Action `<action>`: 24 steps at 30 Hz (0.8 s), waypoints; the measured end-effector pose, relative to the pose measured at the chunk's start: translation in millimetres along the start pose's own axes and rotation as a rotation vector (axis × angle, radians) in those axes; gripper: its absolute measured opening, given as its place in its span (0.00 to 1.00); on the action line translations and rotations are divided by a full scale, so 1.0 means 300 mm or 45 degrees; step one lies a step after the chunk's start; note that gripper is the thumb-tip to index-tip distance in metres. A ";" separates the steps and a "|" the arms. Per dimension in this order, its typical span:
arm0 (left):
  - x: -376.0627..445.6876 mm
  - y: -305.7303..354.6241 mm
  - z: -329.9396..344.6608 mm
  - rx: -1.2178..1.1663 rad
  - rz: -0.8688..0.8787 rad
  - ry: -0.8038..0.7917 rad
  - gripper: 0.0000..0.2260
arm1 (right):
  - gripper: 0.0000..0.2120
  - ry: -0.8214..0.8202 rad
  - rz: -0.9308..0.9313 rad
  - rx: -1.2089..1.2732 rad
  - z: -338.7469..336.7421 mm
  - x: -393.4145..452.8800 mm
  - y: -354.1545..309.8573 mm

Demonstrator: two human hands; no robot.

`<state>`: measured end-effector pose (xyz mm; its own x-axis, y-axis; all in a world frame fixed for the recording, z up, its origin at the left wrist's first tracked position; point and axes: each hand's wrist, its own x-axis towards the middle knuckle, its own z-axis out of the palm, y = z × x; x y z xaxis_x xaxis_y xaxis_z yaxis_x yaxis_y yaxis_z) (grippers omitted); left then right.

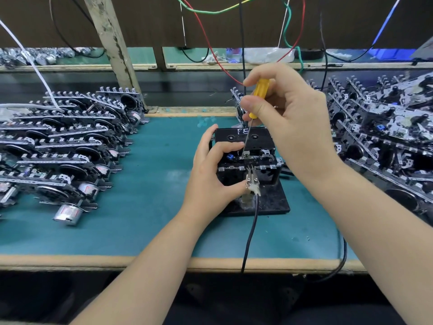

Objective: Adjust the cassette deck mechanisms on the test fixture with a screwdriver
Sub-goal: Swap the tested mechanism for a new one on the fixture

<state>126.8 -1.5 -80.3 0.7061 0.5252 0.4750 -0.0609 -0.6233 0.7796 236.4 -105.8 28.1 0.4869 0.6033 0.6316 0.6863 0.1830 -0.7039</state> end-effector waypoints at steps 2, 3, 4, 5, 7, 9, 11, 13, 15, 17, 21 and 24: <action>0.004 0.006 -0.003 0.002 0.001 -0.001 0.30 | 0.07 -0.004 0.011 -0.005 -0.004 0.006 -0.007; 0.006 0.011 -0.005 0.004 -0.002 -0.007 0.30 | 0.08 -0.033 0.019 -0.018 -0.009 0.012 -0.010; 0.007 0.010 -0.003 0.020 0.011 0.003 0.30 | 0.08 -0.083 0.026 -0.051 -0.016 0.020 -0.012; 0.007 0.009 -0.002 0.029 0.025 0.014 0.30 | 0.09 -0.143 0.037 -0.090 -0.026 0.029 -0.013; 0.007 -0.003 0.001 -0.011 0.047 0.035 0.30 | 0.12 -0.256 0.089 -0.076 -0.057 0.044 -0.009; 0.006 -0.022 -0.003 -0.031 0.098 0.049 0.28 | 0.15 -0.292 0.131 0.024 -0.084 0.051 -0.018; -0.014 -0.029 0.004 -0.062 0.094 0.026 0.26 | 0.15 -0.289 0.134 -0.033 -0.081 0.039 -0.017; 0.006 -0.039 0.007 -0.081 0.054 0.037 0.25 | 0.13 -0.237 0.111 -0.109 -0.065 0.044 -0.012; -0.036 -0.036 -0.063 -0.356 -0.175 -0.009 0.25 | 0.12 -0.176 0.099 -0.151 -0.041 0.041 -0.007; -0.017 -0.057 -0.082 -0.434 -0.326 -0.003 0.28 | 0.12 -0.097 0.066 -0.204 -0.027 0.036 -0.008; 0.032 -0.109 -0.002 0.082 0.179 -0.050 0.27 | 0.15 -0.075 0.047 -0.276 -0.012 0.017 -0.012; -0.014 -0.130 0.062 0.079 0.128 0.086 0.29 | 0.15 -0.142 -0.020 -0.325 -0.013 0.008 -0.022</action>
<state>139.3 10.0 -120.3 0.6491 0.4950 0.5776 -0.0839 -0.7081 0.7012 235.2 -108.6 35.6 0.4220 0.6865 0.5922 0.8143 0.0001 -0.5804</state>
